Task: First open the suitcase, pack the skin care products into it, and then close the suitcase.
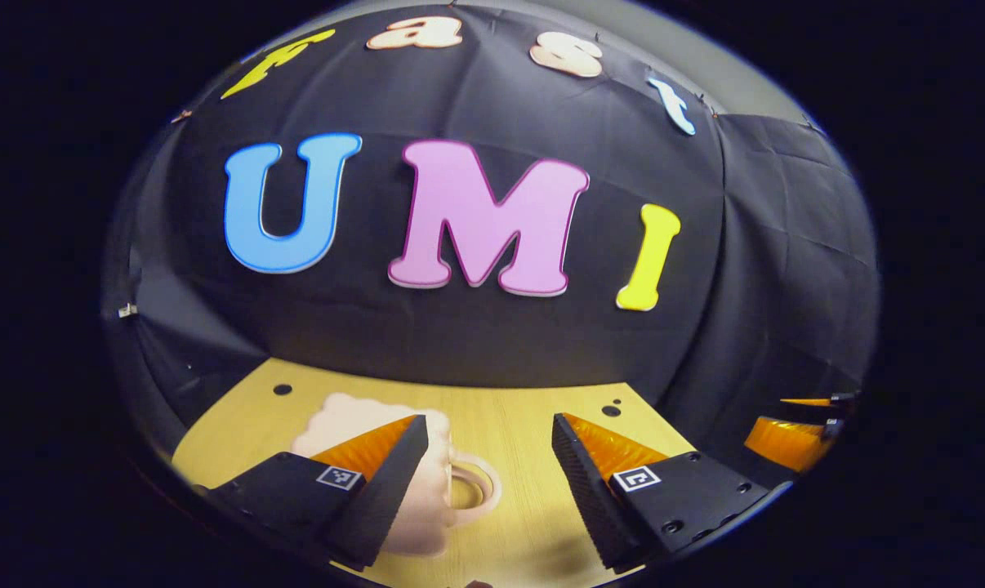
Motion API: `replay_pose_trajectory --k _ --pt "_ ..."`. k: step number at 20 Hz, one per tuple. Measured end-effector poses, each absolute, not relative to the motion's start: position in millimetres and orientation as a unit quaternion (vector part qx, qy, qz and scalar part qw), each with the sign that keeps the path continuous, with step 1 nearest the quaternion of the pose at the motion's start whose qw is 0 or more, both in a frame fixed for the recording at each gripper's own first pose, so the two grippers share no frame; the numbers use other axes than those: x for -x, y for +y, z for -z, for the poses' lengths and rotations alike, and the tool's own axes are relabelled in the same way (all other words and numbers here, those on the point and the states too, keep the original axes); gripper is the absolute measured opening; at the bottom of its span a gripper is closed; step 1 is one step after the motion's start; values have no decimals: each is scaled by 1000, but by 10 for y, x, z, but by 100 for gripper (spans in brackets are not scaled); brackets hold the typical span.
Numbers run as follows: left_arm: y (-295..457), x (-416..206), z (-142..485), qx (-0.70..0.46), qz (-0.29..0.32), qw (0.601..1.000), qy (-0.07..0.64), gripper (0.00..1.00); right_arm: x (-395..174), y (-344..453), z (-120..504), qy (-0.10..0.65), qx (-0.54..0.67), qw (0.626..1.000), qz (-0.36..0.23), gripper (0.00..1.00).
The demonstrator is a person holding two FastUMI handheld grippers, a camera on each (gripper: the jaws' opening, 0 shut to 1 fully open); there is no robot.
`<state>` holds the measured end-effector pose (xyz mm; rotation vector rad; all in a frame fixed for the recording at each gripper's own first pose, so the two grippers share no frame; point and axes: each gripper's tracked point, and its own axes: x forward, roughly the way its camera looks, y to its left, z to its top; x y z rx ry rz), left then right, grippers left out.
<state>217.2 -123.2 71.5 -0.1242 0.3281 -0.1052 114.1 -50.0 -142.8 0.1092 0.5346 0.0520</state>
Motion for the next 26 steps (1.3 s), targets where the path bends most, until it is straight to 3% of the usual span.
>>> replay_pose_trajectory --k 3,5,8,13,16,17,23,26 --pt "-1038 -1831 -1417 84 61 989 106 96 -1164 -253 1026 223 -66 973 -14 98" --pt "-737 -1556 -1667 80 34 994 67 96 -1091 -97 847 205 -83 975 -5 98" --pt "-272 -1163 -1756 26 -19 999 37 96 -912 62 667 181 -89 979 9 98" --pt "-264 -994 -1812 -25 -9 1000 16 96 -664 363 702 167 -40 985 -9 98" --pt "-244 -941 -1753 -8 1 1000 23 92 -618 409 688 165 -38 986 -8 98" --pt "-235 -935 -1737 -2 3 1000 28 96 -624 394 687 165 -35 986 -6 97" --pt "-195 -940 -1590 -77 0 996 47 96 -602 321 752 165 -27 986 9 98" --pt "-159 -959 -1469 -44 15 997 65 95 -580 356 764 164 -15 986 7 98"
